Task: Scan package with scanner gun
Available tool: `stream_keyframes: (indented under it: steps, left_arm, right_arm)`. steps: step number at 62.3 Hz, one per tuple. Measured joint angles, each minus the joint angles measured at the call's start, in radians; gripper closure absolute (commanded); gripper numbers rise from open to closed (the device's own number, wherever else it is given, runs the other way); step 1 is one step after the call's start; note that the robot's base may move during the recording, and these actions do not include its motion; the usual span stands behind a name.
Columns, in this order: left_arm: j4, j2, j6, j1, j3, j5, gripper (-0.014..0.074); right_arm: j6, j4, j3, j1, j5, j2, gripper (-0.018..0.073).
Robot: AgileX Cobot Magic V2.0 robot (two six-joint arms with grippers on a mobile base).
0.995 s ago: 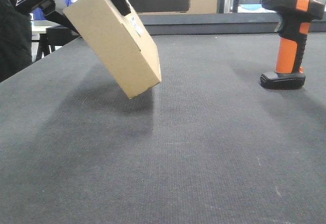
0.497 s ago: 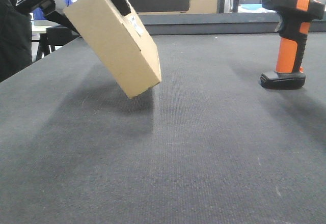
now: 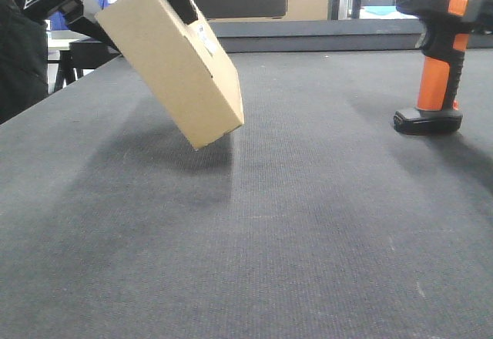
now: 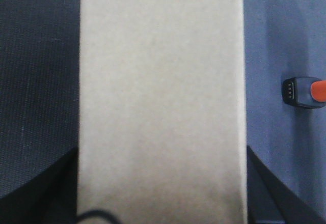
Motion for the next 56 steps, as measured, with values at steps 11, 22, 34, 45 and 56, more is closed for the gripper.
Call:
stream_keyframes:
  steps: [11,22,34,45,56]
  left_arm:
    - [0.000,0.000,0.000,0.000,0.000,0.000,0.0708]
    - [0.000,0.002,0.000,0.000,0.000,0.000,0.0708]
    - [0.000,0.002,0.000,0.000,0.000,-0.002,0.0708]
    - [0.000,0.002,0.000,0.000,0.000,-0.002,0.0708]
    - [0.000,0.002,0.000,0.000,0.000,-0.002,0.0708]
  right_arm:
    - [-0.135,0.223,-0.007,0.126,-0.026,0.024,0.0713]
    - [-0.183,0.284,-0.011,0.173,-0.104,0.062,0.0713]
    - [-0.187,0.301,-0.031,0.173,-0.118,0.101,0.0713]
    - [-0.189,0.301,-0.066,0.173,-0.116,0.123,0.0691]
    - [-0.189,0.301,-0.082,0.173,-0.104,0.143,0.0415]
